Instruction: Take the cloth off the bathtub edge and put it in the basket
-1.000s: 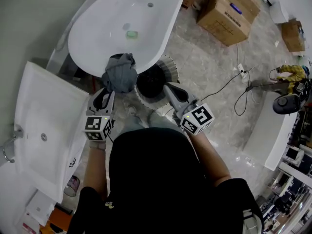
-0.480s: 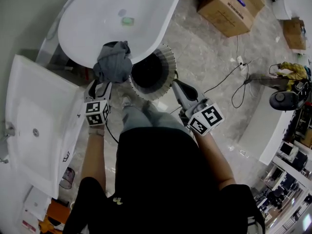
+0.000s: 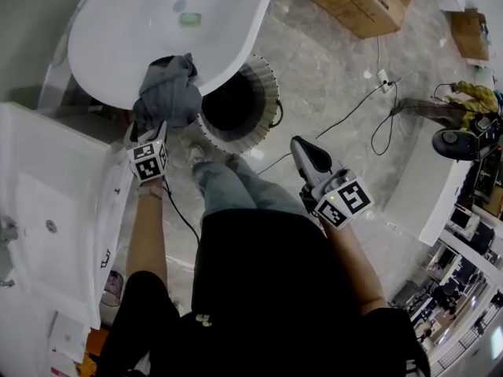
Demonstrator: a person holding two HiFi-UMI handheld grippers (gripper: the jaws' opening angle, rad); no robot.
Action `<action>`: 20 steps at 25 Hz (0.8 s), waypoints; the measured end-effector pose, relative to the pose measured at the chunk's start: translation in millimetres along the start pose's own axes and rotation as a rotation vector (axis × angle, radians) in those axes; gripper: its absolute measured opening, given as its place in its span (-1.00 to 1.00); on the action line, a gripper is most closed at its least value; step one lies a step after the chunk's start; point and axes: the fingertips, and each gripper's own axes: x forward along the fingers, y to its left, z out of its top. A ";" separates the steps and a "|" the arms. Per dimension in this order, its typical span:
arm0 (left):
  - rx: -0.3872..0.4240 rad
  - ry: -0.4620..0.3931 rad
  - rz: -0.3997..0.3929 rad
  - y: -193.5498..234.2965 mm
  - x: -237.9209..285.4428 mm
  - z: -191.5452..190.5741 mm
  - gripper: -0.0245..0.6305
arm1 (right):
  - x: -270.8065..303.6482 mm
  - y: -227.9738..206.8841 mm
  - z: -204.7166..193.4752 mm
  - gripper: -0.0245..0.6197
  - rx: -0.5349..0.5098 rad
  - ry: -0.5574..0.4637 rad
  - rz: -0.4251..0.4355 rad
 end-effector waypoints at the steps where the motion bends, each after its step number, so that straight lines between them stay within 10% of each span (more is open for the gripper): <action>1: -0.003 0.008 0.000 2.8 7.6 -3.4 0.23 | -1.1 -2.8 -3.4 -0.93 0.002 0.007 -0.008; 15: -0.067 -0.011 -0.143 6.0 54.5 -12.8 0.20 | -11.4 -16.4 -31.0 -0.93 0.019 0.051 -0.074; 20: -0.005 0.013 -0.178 -13.7 52.3 -15.3 -0.62 | -16.6 -14.9 -33.8 -0.93 0.028 0.042 -0.090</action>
